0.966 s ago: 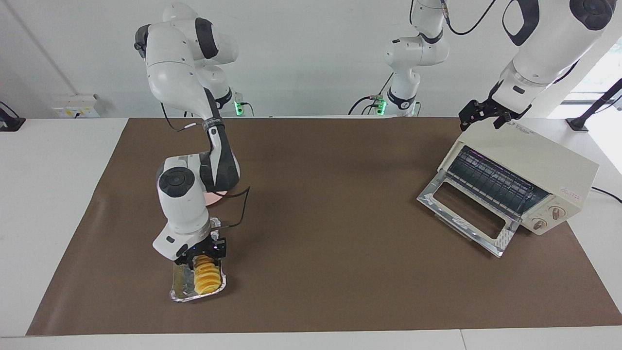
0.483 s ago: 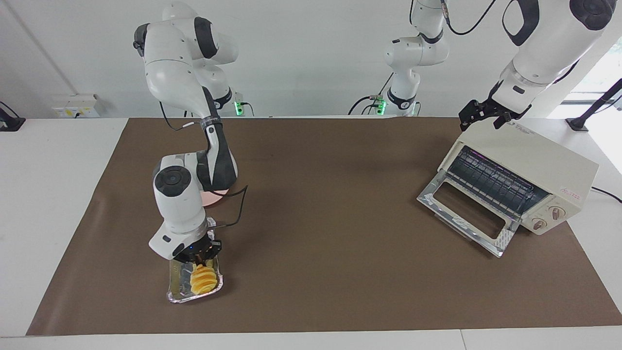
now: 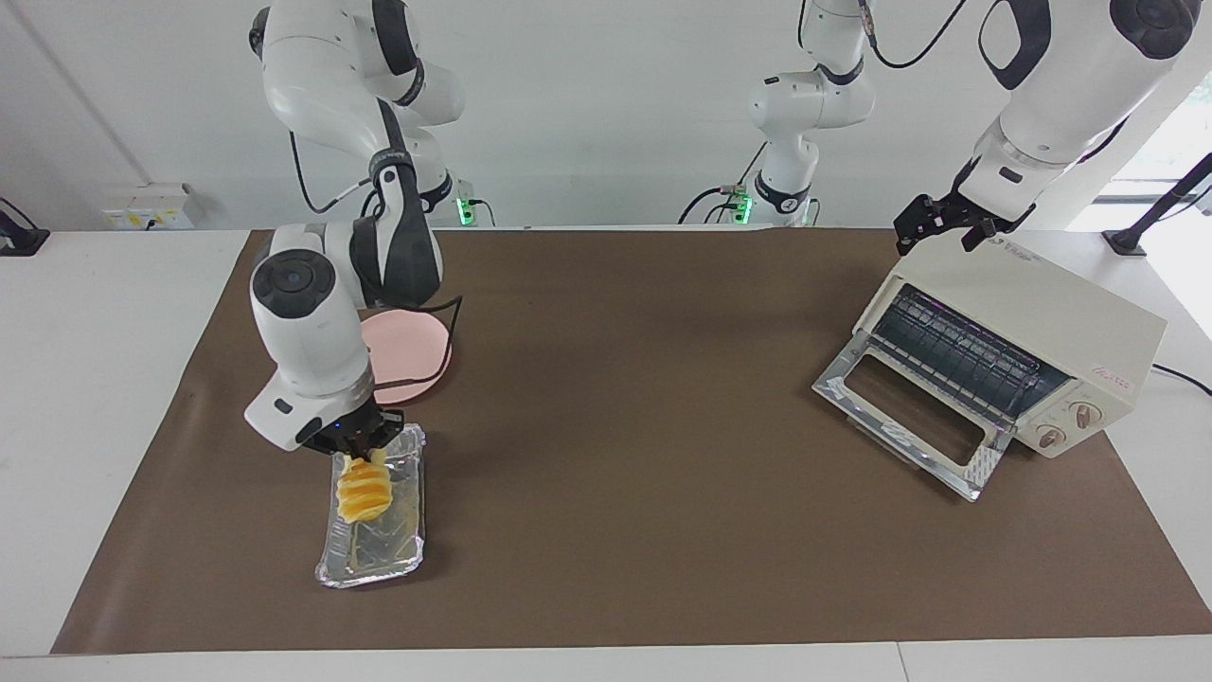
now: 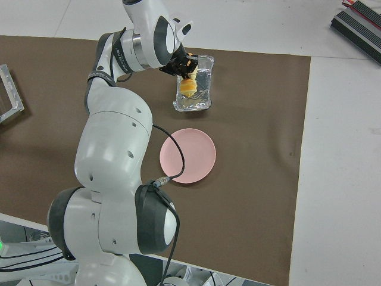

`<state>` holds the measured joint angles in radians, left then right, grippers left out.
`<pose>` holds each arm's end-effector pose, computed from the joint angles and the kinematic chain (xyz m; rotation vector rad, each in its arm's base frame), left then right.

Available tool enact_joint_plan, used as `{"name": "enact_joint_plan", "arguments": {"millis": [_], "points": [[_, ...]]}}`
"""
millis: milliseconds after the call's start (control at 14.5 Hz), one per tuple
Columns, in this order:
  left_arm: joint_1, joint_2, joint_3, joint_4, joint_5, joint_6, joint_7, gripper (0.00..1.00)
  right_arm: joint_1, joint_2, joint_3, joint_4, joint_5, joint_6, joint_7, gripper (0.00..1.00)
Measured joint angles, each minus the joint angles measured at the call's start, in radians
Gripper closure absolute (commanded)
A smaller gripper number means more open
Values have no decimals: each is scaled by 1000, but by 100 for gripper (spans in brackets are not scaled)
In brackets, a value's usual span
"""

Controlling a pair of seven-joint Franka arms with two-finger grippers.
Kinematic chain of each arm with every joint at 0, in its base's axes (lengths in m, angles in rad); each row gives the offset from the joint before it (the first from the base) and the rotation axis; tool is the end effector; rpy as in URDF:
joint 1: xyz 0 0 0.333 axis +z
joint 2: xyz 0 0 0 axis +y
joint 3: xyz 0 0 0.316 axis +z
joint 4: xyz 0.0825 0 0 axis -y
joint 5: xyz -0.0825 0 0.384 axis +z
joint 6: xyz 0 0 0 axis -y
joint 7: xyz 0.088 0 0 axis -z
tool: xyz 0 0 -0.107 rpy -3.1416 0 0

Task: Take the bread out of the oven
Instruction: 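Carry the bread roll onto the pink plate with the right gripper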

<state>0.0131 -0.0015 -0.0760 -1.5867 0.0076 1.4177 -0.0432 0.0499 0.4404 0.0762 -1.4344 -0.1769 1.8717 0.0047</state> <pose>0.5351 -0.0328 0.6059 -3.1140 0.0298 0.2604 0.6855 0.0648 0.4416 2.9949 0.2504 0.0110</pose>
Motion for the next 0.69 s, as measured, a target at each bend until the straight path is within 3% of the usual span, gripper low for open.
{"name": "enact_joint_plan", "arguments": {"millis": [138,414,552,690], "points": [[0,0,0,0,0,0,0,0,-11,-132,-2,-168,63,10,0,100],[0,0,0,0,0,0,0,0,-73,-423,-4,-660,123,251,-20,100],[0,0,0,0,0,0,0,0,-74,-524,-3,-848,144,328,-22,100],[0,0,0,0,0,0,0,0,-73,-587,0,-974,160,413,-22,100]]}}
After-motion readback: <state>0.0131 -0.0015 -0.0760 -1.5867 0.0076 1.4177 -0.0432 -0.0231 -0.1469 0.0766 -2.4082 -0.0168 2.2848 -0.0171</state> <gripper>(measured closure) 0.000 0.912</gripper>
